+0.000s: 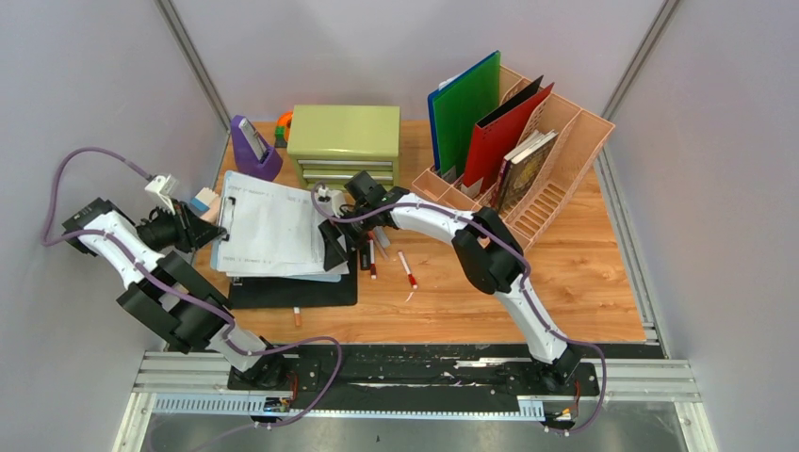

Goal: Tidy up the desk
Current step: Pick up the folder from the center of the board.

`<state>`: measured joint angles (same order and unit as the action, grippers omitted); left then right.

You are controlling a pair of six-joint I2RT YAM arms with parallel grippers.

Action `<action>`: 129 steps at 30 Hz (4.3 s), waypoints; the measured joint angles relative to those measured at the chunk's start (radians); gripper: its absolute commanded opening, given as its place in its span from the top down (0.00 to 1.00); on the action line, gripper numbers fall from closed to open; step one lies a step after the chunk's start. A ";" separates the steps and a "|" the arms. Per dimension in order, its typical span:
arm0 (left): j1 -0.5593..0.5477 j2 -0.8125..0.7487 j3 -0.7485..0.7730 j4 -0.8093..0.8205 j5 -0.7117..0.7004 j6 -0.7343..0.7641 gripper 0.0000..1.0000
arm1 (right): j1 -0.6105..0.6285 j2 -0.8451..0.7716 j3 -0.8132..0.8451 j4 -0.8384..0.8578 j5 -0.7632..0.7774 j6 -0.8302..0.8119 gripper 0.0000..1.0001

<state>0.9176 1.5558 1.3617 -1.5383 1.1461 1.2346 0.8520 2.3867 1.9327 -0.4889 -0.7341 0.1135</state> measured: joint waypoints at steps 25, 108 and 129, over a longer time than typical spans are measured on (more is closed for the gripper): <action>-0.279 -0.232 0.347 -0.031 0.045 -0.164 1.00 | -0.063 -0.527 0.014 -0.079 0.240 -0.248 0.01; -1.251 -0.261 0.116 1.032 -0.082 -1.038 0.05 | -0.594 -1.112 -0.399 -0.348 -0.380 -0.554 1.00; -1.423 -0.099 0.226 1.068 -0.041 -1.032 1.00 | -0.681 -1.141 -0.444 -0.418 -0.386 -0.587 0.83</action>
<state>-0.5053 1.4570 1.5879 -0.4706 1.1053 0.2031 0.1707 1.2453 1.4883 -0.9070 -1.1206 -0.4732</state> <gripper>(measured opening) 0.017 0.026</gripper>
